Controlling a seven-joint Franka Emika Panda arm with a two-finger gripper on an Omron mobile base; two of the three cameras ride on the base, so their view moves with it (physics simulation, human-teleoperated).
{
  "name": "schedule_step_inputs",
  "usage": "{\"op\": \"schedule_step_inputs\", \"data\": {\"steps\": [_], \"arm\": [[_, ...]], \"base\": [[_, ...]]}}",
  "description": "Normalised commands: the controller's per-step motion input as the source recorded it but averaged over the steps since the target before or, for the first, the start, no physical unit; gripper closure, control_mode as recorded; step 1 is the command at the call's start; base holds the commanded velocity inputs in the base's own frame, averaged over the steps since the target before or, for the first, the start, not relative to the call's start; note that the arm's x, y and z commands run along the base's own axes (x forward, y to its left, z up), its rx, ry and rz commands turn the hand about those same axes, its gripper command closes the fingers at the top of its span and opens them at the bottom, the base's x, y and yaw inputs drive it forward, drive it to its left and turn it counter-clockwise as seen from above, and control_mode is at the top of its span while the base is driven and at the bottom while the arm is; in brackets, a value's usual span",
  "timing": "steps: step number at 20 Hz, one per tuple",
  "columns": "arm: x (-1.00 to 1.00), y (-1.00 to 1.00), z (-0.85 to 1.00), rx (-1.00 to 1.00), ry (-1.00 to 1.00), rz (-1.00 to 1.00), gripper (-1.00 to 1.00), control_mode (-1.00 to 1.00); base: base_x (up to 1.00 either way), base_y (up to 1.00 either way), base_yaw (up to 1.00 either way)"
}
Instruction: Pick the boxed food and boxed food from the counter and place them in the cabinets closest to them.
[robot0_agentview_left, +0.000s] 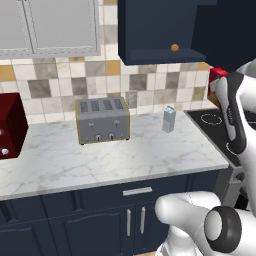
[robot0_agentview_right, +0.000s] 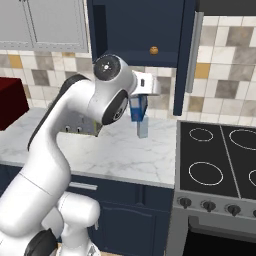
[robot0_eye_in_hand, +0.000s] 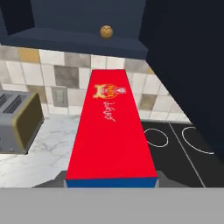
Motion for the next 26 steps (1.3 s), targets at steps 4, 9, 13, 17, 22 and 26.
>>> {"op": "schedule_step_inputs", "data": {"steps": [4, 9, 13, 17, 22, 26], "arm": [[-0.15, 0.09, 0.38, -0.06, 0.01, 0.00, 1.00, -1.00], [-0.16, 0.24, 0.27, -0.03, -0.03, 0.02, 1.00, -1.00], [-0.70, 0.12, 0.05, 0.00, -0.09, 0.06, 1.00, -1.00], [-0.73, 0.14, 0.00, 0.00, -0.16, 0.07, 1.00, -1.00], [-0.26, 0.25, 0.00, -0.02, -0.18, 0.05, 1.00, -1.00], [0.03, 0.41, 0.03, -0.03, -0.08, 0.01, 1.00, -1.00]], "base": [[0.00, 0.00, 0.00], [0.00, 0.00, 0.00], [0.00, 0.00, 0.00], [0.00, 0.00, 0.00], [0.00, 0.00, 0.00], [0.00, 0.00, 0.00]]}}
